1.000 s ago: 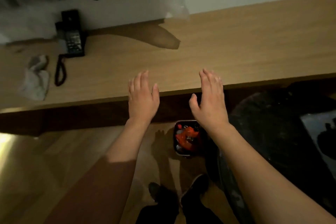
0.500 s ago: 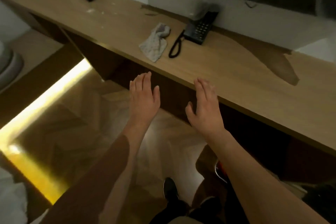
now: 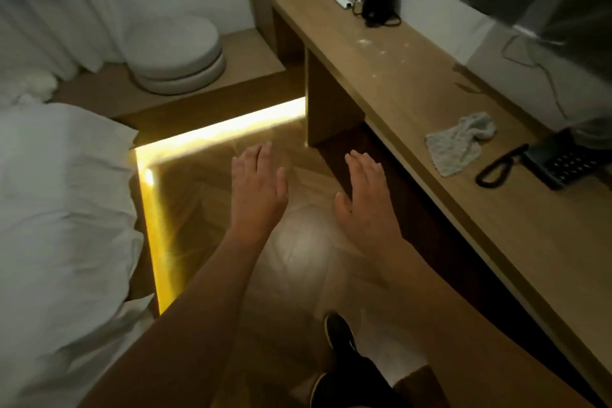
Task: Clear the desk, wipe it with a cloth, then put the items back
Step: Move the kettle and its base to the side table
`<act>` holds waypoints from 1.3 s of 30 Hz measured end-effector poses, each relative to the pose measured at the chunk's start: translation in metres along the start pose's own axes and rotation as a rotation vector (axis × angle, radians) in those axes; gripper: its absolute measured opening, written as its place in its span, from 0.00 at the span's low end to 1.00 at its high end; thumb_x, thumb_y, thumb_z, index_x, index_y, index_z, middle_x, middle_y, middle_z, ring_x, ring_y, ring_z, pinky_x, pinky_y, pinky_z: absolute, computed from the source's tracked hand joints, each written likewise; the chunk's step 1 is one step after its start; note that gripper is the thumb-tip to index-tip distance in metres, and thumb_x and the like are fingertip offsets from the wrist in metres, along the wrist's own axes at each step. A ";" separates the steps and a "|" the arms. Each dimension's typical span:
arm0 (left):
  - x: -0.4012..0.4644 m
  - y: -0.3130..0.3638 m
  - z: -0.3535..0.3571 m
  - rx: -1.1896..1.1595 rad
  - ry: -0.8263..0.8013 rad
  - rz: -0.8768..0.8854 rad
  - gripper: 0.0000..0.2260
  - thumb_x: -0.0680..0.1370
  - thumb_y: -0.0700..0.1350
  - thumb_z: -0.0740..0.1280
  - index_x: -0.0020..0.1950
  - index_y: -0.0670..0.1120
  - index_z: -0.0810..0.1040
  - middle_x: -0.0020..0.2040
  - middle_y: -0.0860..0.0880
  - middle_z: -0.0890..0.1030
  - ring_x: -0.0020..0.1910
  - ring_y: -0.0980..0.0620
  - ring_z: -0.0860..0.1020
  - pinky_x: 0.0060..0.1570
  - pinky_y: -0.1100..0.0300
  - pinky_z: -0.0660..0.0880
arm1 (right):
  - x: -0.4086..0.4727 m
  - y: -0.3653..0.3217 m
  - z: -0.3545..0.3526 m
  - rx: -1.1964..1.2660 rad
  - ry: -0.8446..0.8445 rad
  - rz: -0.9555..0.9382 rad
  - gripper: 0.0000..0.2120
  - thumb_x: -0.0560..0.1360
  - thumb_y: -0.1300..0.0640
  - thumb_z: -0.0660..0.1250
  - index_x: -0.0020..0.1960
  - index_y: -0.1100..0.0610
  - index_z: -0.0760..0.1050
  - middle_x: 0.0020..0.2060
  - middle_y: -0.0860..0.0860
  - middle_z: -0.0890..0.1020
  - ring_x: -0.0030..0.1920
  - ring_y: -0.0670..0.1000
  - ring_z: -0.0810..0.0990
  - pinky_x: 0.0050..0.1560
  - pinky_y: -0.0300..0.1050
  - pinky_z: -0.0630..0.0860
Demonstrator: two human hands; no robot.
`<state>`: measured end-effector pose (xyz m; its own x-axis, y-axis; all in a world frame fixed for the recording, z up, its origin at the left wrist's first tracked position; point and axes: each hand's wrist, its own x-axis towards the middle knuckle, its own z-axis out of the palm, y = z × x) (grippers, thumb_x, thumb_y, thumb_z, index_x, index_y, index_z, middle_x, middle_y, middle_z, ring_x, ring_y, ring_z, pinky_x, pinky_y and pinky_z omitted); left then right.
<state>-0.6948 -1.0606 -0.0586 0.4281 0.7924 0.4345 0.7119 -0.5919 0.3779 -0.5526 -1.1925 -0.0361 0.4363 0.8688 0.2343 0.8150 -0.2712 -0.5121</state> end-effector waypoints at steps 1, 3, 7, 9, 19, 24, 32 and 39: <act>0.006 -0.005 -0.001 0.009 0.003 -0.004 0.21 0.80 0.45 0.65 0.71 0.37 0.71 0.66 0.35 0.74 0.66 0.35 0.71 0.72 0.37 0.64 | 0.010 -0.002 0.004 -0.003 -0.013 -0.017 0.30 0.78 0.58 0.61 0.78 0.59 0.57 0.77 0.55 0.60 0.79 0.54 0.53 0.79 0.53 0.47; 0.030 -0.021 0.003 0.013 0.001 -0.024 0.21 0.80 0.44 0.66 0.71 0.37 0.71 0.67 0.35 0.74 0.66 0.35 0.71 0.70 0.36 0.65 | 0.043 -0.005 0.019 0.014 -0.042 -0.042 0.30 0.79 0.57 0.60 0.79 0.57 0.55 0.78 0.54 0.59 0.79 0.52 0.52 0.79 0.52 0.46; 0.090 -0.043 0.023 0.033 -0.015 -0.064 0.22 0.80 0.44 0.65 0.73 0.38 0.70 0.69 0.37 0.73 0.69 0.37 0.70 0.73 0.39 0.62 | 0.117 0.000 0.040 0.068 -0.050 -0.073 0.31 0.79 0.57 0.60 0.79 0.55 0.54 0.78 0.52 0.57 0.79 0.50 0.49 0.78 0.50 0.44; 0.123 -0.048 0.033 0.051 -0.013 -0.087 0.22 0.80 0.45 0.64 0.73 0.39 0.70 0.70 0.38 0.73 0.70 0.39 0.69 0.74 0.41 0.61 | 0.157 0.004 0.045 0.091 -0.058 -0.072 0.31 0.80 0.56 0.61 0.79 0.55 0.54 0.78 0.51 0.57 0.79 0.50 0.48 0.78 0.49 0.44; 0.263 -0.105 0.063 0.067 0.037 -0.136 0.21 0.81 0.44 0.64 0.73 0.40 0.70 0.70 0.40 0.72 0.71 0.40 0.69 0.75 0.42 0.60 | 0.320 -0.010 0.083 0.128 -0.096 -0.118 0.31 0.80 0.54 0.62 0.79 0.54 0.54 0.78 0.50 0.58 0.79 0.50 0.49 0.79 0.51 0.48; 0.323 -0.157 0.079 0.061 0.031 -0.187 0.21 0.81 0.44 0.63 0.74 0.40 0.69 0.71 0.40 0.72 0.72 0.41 0.68 0.76 0.43 0.58 | 0.396 -0.033 0.129 0.077 -0.105 -0.154 0.30 0.80 0.55 0.62 0.79 0.54 0.56 0.78 0.51 0.59 0.79 0.50 0.51 0.77 0.47 0.46; 0.480 -0.279 0.084 0.041 0.019 -0.187 0.21 0.82 0.44 0.61 0.75 0.42 0.68 0.72 0.42 0.71 0.73 0.43 0.66 0.78 0.43 0.55 | 0.565 -0.106 0.207 0.073 -0.115 -0.140 0.30 0.80 0.53 0.62 0.79 0.53 0.55 0.79 0.50 0.57 0.79 0.50 0.50 0.77 0.48 0.48; 0.586 -0.354 0.094 0.030 0.011 -0.164 0.18 0.83 0.46 0.60 0.73 0.43 0.69 0.70 0.43 0.71 0.71 0.43 0.68 0.77 0.44 0.57 | 0.672 -0.145 0.253 0.070 -0.088 -0.131 0.31 0.79 0.54 0.64 0.79 0.53 0.57 0.78 0.50 0.59 0.79 0.50 0.53 0.77 0.47 0.50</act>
<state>-0.6439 -0.3729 -0.0153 0.2992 0.8762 0.3778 0.7882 -0.4501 0.4197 -0.4743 -0.4644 -0.0136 0.2909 0.9284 0.2313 0.8327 -0.1266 -0.5391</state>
